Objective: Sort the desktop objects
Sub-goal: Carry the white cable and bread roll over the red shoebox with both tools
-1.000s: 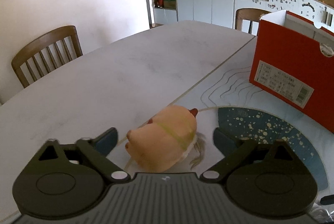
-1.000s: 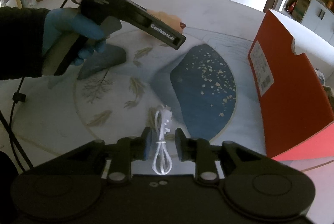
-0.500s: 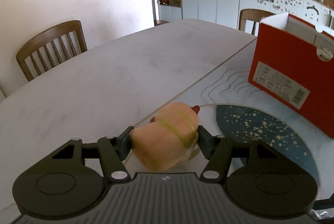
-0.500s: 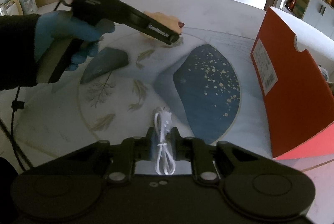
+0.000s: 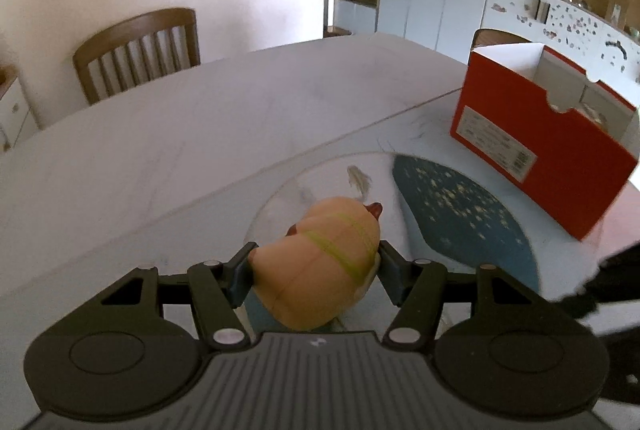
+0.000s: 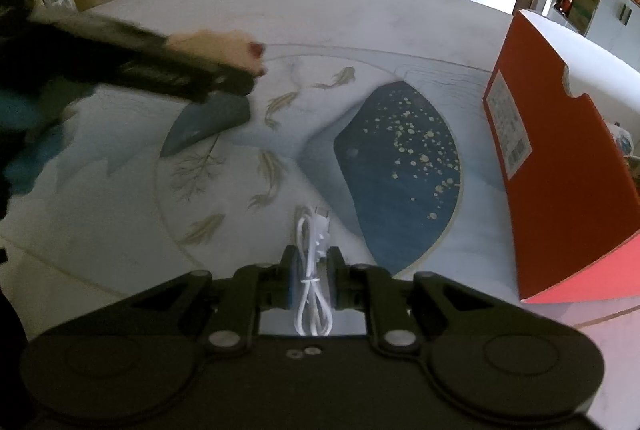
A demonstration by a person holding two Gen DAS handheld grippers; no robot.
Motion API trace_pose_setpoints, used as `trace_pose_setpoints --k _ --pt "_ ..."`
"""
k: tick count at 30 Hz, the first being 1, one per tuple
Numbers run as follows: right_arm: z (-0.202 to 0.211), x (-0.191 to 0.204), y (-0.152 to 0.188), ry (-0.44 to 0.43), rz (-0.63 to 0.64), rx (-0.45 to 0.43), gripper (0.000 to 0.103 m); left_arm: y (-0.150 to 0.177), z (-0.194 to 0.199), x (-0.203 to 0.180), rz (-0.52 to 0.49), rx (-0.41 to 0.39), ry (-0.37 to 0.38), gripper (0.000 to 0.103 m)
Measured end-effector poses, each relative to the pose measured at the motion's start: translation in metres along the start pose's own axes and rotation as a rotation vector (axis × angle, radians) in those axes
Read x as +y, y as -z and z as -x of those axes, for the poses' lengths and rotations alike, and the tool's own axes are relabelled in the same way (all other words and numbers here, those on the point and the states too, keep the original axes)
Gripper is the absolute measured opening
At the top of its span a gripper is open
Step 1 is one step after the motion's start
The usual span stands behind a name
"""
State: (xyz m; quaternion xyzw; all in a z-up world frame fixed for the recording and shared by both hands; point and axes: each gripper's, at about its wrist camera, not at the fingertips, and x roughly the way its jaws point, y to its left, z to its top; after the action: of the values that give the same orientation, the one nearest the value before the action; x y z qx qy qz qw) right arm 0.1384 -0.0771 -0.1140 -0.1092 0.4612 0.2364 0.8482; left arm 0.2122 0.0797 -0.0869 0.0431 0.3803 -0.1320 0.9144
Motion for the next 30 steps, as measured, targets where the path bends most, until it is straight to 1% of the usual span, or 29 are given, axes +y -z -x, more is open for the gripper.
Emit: trace_pose_setpoints --k 7,12,14,22,30 --pt "0.014 -0.006 -0.001 -0.03 -0.002 -0.007 0.014 0.022 0.038 -0.011 0.046 0.027 -0.004 0.062" --pt "0.033 -0.014 -0.004 -0.056 -0.005 -0.032 0.014 0.031 0.059 -0.019 0.105 0.029 -0.016 0.062" --pt "0.041 -0.016 -0.006 -0.066 -0.001 -0.041 0.014 0.032 0.065 -0.023 0.112 0.029 -0.02 0.062" --pt "0.073 -0.032 -0.014 -0.108 0.002 -0.065 0.014 0.025 0.09 -0.039 0.144 0.025 -0.035 0.062" --pt "0.099 -0.051 -0.021 -0.144 0.0 -0.092 0.014 0.01 0.111 -0.064 0.157 0.01 -0.035 0.062"
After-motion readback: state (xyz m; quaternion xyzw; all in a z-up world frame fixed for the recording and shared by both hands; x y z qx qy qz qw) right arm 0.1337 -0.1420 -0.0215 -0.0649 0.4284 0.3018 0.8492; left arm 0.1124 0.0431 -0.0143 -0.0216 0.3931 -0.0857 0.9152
